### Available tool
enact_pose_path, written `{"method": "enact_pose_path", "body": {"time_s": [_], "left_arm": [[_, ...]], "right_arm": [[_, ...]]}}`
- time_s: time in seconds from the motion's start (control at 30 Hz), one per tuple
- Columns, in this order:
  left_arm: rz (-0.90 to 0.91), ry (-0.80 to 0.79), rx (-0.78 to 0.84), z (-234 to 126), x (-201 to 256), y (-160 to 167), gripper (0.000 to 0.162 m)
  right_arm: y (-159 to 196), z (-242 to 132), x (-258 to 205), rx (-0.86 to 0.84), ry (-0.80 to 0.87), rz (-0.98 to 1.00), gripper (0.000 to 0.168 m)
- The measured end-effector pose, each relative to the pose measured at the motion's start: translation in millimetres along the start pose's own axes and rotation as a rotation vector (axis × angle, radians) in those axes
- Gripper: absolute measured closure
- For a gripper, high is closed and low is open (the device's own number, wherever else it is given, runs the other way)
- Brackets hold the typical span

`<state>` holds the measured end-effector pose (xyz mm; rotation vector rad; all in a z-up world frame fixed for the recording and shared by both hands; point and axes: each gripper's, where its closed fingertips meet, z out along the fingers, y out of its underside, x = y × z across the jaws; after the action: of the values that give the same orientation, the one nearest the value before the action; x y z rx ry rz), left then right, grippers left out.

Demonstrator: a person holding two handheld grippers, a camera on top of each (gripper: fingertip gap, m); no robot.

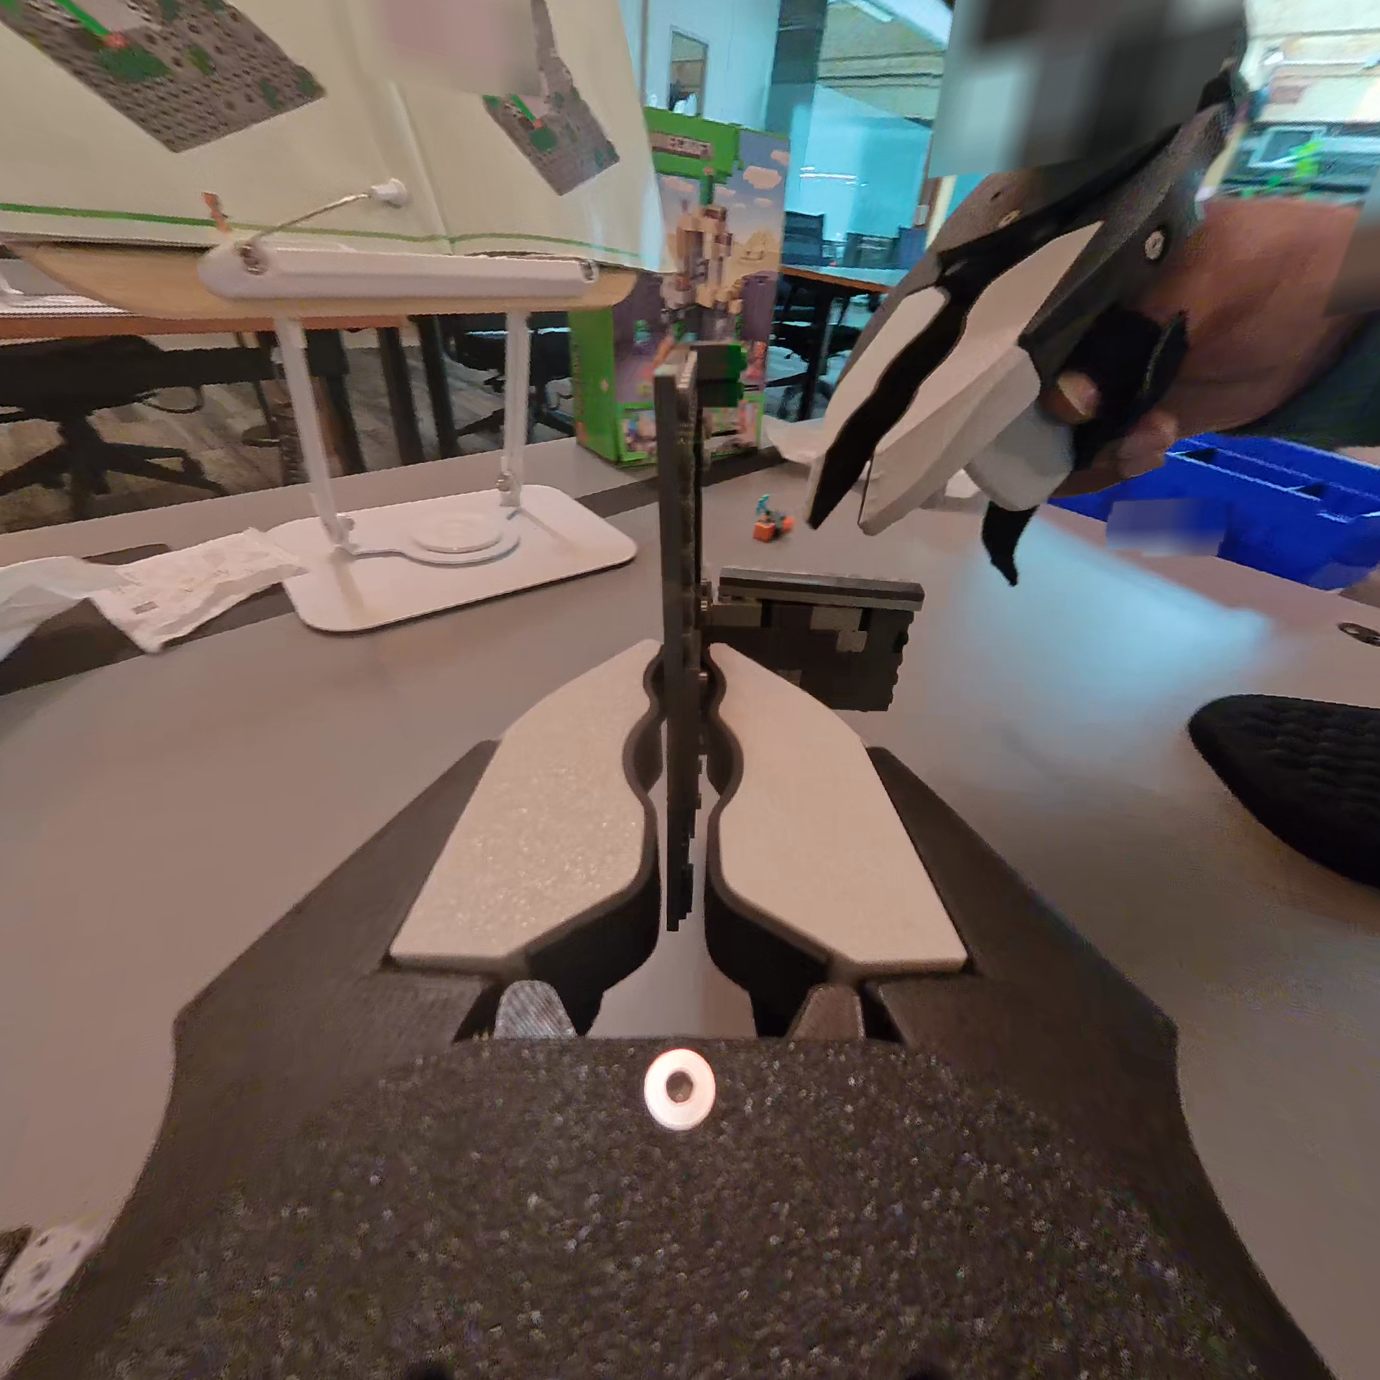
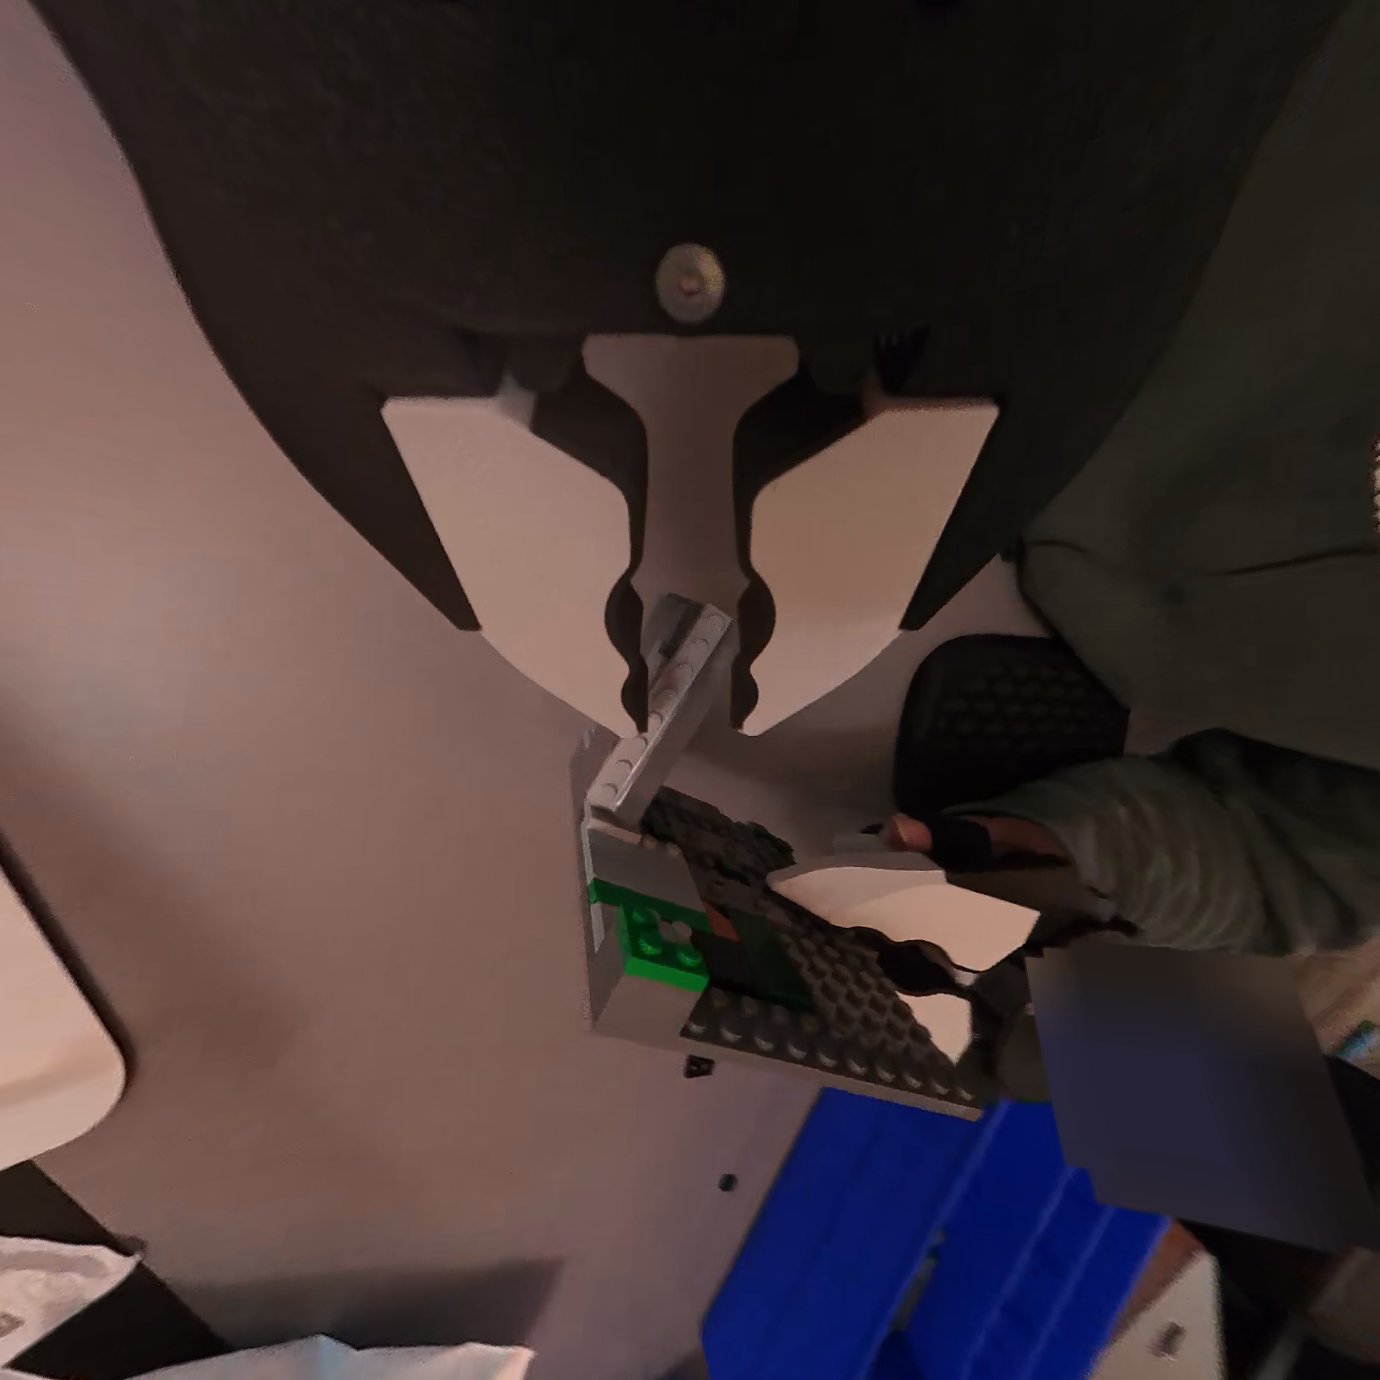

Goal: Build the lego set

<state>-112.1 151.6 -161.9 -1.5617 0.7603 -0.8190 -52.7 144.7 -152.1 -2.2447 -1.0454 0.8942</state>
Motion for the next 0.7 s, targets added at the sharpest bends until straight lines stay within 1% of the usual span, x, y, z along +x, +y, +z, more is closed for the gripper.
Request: {"method": "enact_pose_path", "body": {"time_s": [0.1, 0.23, 0.4, 0.5, 0.7], "left_arm": [[0.009, 0.065, 0.01, 2, 12, -1, 0.156], [-0.003, 0.154, 0.028, 2, 27, -2, 0.156], [0.0, 0.233, 0.047, 2, 41, -4, 0.156], [0.007, 0.248, 0.043, 3, 46, -2, 0.156], [0.003, 0.261, 0.025, 5, 47, 2, 0.156]], "right_arm": [[9, -11, -4, 0.07, -0.1, 0.074, 0.145], [31, -21, -4, 0.144, -0.265, 0.267, 0.136], [54, -14, -8, 0.186, -0.472, 0.492, 0.127], [57, -10, -9, 0.201, -0.54, 0.547, 0.125], [54, -8, -6, 0.195, -0.557, 0.535, 0.125]]}}
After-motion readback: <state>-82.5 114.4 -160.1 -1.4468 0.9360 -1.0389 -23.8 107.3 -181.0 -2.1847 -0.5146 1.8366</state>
